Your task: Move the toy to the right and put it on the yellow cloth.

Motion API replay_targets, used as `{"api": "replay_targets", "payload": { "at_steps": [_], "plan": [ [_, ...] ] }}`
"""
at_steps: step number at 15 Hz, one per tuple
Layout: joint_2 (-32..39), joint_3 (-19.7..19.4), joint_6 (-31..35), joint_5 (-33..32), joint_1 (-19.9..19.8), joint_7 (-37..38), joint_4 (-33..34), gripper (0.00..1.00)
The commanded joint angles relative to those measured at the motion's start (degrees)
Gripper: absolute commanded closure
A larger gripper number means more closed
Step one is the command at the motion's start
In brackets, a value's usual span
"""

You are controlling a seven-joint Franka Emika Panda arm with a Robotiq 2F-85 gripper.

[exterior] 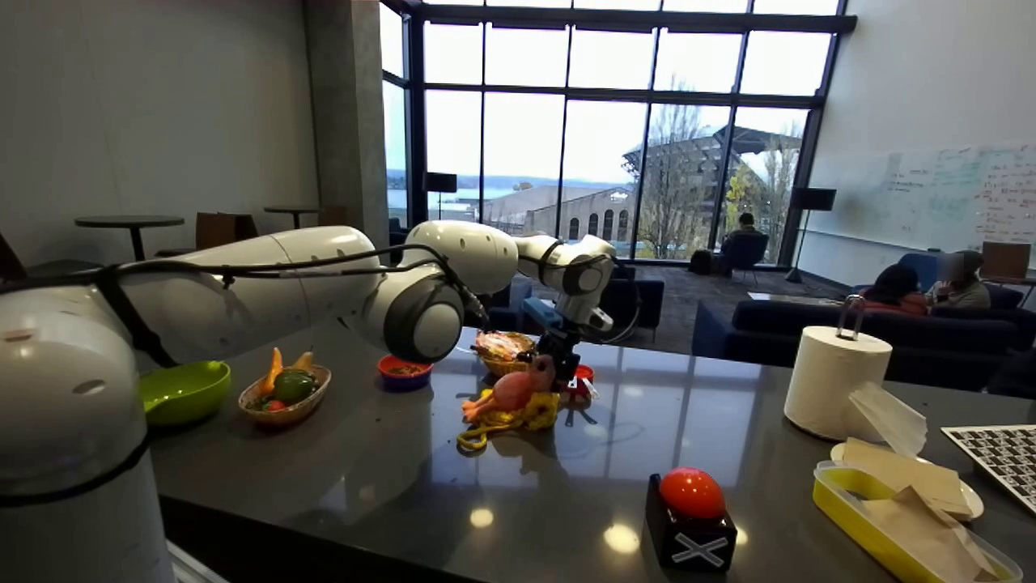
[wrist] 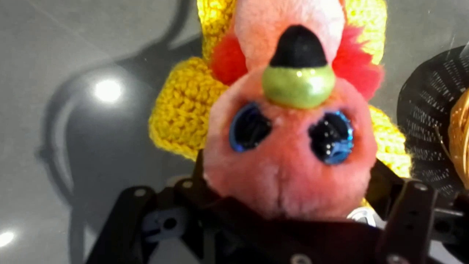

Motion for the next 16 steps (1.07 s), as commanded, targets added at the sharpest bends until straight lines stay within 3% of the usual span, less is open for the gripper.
{"api": "replay_targets", "payload": {
  "at_steps": [1,9,16],
  "plan": [
    [0.73,-0.52,3.04,-0.14,-0.47,-3.53,1.52,0.00],
    [-0.81,-1.35,12.78,-0.77,-0.57,-4.56,-0.04,0.00],
    [-1.85,-1.14,16.38,-0.77,-0.44,-5.90,-0.08,0.00]
  ]
}}
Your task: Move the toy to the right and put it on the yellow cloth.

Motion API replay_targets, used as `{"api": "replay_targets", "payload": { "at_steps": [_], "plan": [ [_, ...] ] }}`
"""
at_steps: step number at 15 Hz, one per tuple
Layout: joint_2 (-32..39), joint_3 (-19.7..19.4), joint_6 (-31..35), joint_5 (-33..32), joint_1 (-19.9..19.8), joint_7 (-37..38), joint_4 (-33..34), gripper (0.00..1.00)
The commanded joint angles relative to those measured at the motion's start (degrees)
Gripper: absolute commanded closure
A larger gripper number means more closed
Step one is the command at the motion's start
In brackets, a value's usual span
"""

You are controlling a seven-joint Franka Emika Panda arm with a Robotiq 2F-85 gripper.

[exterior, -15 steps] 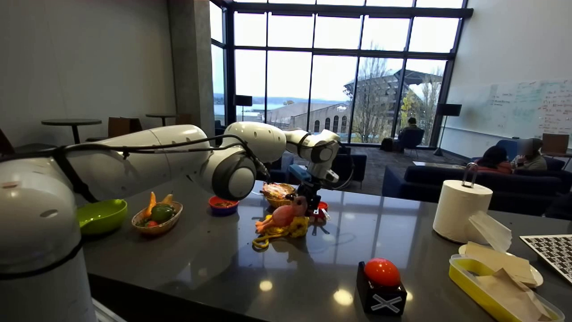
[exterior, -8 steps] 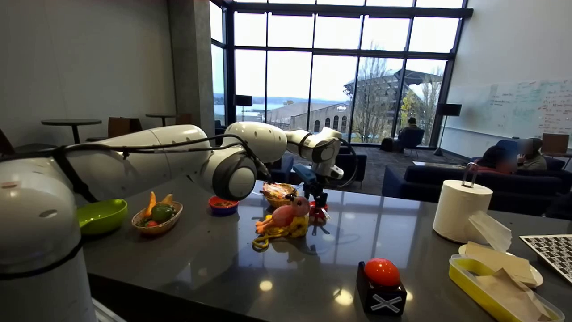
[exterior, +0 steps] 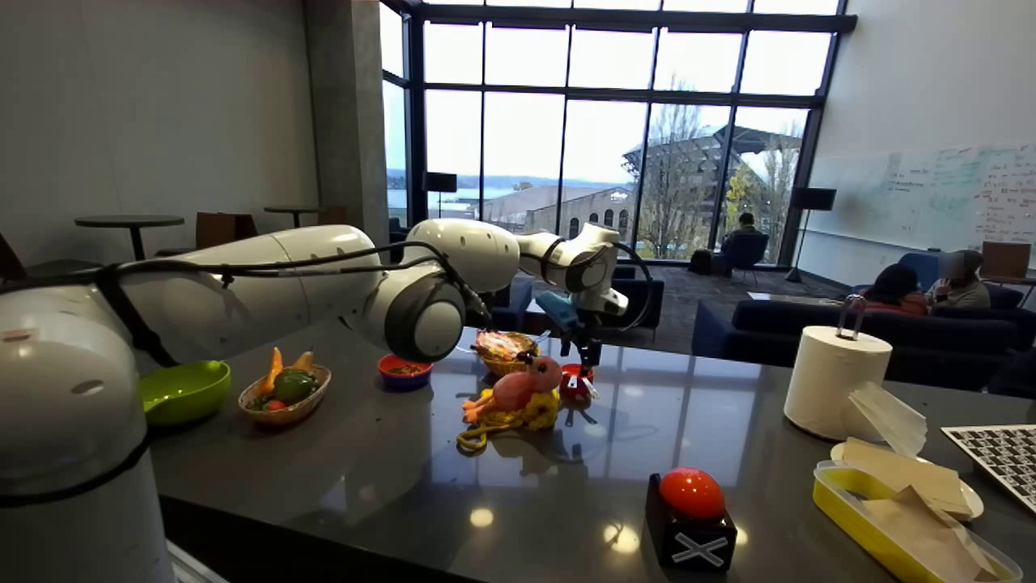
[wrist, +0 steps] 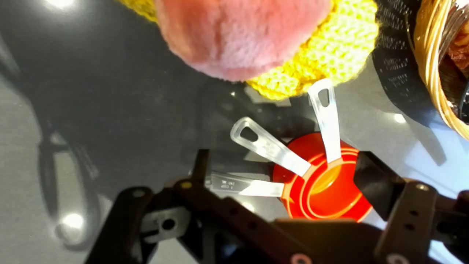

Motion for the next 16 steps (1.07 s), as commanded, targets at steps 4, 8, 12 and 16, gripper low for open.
{"api": "replay_targets", "payload": {
  "at_steps": [4,8,12,16],
  "plan": [
    [-2.88,-0.35,0.24,-1.26,0.37,-6.11,-0.49,0.00],
    [-4.51,0.36,0.17,-1.09,0.81,-11.04,-0.14,0.00],
    [-6.87,0.35,-1.80,-1.60,1.89,-16.04,-0.42,0.00],
    [-9.23,0.49,-5.53,-1.76,3.31,-19.46,-0.88,0.00]
  ]
}}
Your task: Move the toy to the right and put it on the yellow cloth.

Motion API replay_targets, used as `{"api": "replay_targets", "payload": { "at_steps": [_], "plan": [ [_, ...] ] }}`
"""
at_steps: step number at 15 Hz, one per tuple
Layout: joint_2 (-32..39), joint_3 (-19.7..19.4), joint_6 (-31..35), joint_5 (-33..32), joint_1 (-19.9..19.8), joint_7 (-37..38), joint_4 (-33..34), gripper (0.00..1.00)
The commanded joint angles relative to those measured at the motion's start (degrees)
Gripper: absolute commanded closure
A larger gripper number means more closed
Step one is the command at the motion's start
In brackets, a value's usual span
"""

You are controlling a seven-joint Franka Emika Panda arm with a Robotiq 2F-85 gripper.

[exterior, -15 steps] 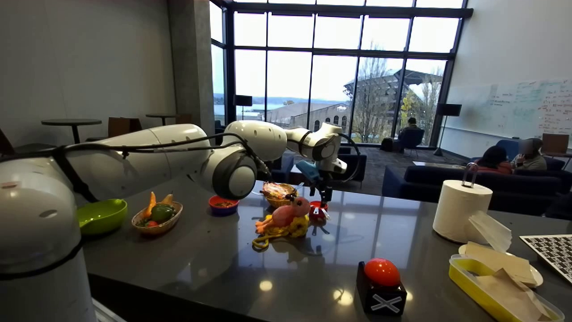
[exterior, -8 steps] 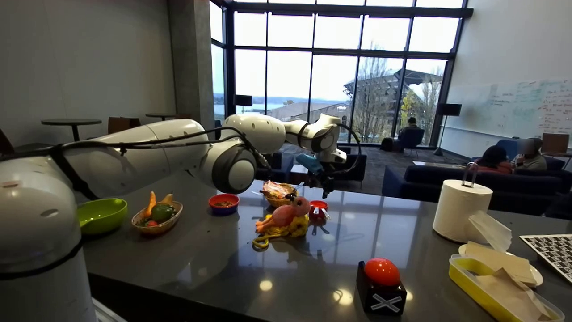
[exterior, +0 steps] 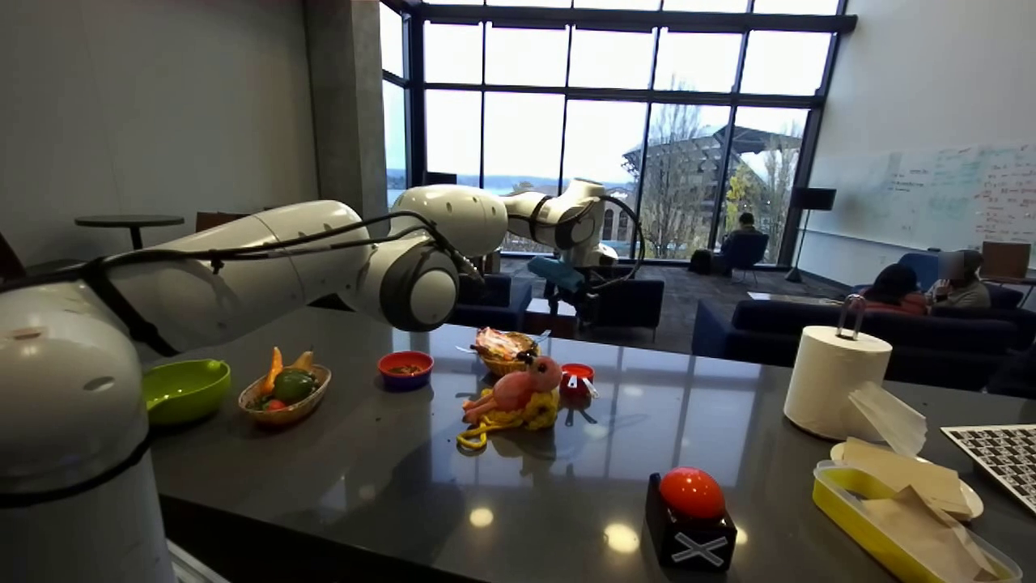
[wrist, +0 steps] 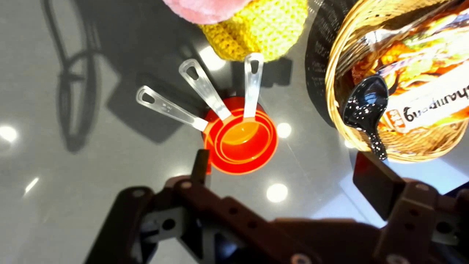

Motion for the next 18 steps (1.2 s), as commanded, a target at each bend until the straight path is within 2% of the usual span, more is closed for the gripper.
{"api": "replay_targets", "payload": {
  "at_steps": [1,9,15,16,18],
  "plan": [
    [-3.34,0.09,-4.54,-1.47,1.21,-3.11,-1.30,0.00],
    [-7.63,-0.09,-9.67,-3.15,4.85,-3.50,-1.38,0.00],
    [-10.11,1.15,-15.58,-1.74,6.37,-4.19,0.02,0.00],
    [-11.34,1.41,-15.17,-2.00,6.53,-4.39,-1.18,0.00],
    [-9.43,1.04,-13.78,-2.11,6.75,-3.42,0.08,0.00]
  ]
}}
